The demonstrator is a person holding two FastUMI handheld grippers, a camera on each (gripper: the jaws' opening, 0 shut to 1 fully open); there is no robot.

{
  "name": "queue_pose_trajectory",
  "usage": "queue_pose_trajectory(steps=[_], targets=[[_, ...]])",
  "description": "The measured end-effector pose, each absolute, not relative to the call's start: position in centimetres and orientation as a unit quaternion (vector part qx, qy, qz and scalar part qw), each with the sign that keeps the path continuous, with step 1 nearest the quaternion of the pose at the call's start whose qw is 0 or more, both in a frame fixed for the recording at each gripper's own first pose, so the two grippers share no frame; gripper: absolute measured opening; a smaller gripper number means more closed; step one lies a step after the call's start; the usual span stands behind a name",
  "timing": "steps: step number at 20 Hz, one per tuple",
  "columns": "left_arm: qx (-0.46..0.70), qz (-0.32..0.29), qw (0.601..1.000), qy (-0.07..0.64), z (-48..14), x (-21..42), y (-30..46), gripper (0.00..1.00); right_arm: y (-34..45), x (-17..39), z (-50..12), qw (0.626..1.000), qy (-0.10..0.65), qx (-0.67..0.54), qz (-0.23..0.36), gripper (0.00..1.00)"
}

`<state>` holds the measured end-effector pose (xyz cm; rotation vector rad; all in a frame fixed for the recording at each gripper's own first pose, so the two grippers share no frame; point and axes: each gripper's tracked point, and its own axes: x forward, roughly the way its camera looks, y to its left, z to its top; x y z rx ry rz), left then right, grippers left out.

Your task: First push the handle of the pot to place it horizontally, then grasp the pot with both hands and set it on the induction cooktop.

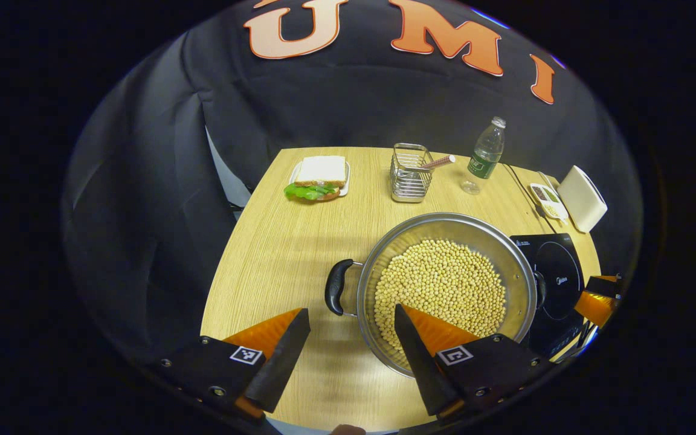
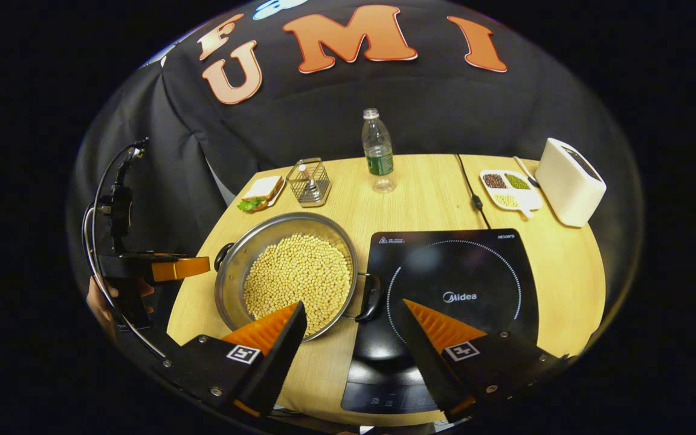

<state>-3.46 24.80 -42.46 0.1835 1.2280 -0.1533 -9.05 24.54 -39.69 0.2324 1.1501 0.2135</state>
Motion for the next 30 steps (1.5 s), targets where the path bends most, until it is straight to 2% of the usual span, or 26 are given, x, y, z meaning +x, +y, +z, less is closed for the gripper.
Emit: queue_pose_trajectory(steps=[6,15,22,23,24,25,26,27,30], targets=[[0.079,-0.102,0.800,0.586,-44.8,-2.9,25.2,0.89,26.6,-10.1,-42.2,0.793,0.587,0.130,0.094,0.95],[0.109,-0.118,0.795,0.584,-48.2,-0.5,26.5,0.89,27.0,-8.7,-46.6,0.773,0.620,0.125,0.048,0.92],[0.105,-0.124,0.791,0.590,-48.9,-0.3,26.4,0.89,27.3,-6.3,-47.6,0.786,0.604,0.127,0.051,0.74],[0.104,-0.123,0.790,0.592,-49.3,-0.4,27.0,0.89,27.7,-6.0,-47.5,0.789,0.600,0.124,0.058,0.65],[0.104,-0.123,0.790,0.591,-49.5,-0.4,27.2,0.89,27.7,-5.8,-47.7,0.791,0.597,0.120,0.063,0.74],[0.104,-0.123,0.790,0.592,-49.6,-0.4,27.4,0.89,27.8,-5.2,-47.9,0.794,0.593,0.116,0.066,0.74],[0.105,-0.123,0.790,0.592,-49.7,-0.2,27.5,0.89,27.9,-4.6,-48.1,0.797,0.589,0.115,0.065,0.65],[0.104,-0.122,0.789,0.593,-49.8,-0.3,27.5,0.89,28.1,-4.1,-48.3,0.800,0.585,0.117,0.066,0.74],[0.095,-0.118,0.788,0.597,-50.1,-0.5,27.5,0.89,28.2,-3.6,-49.3,0.790,0.594,0.134,0.065,0.74]])
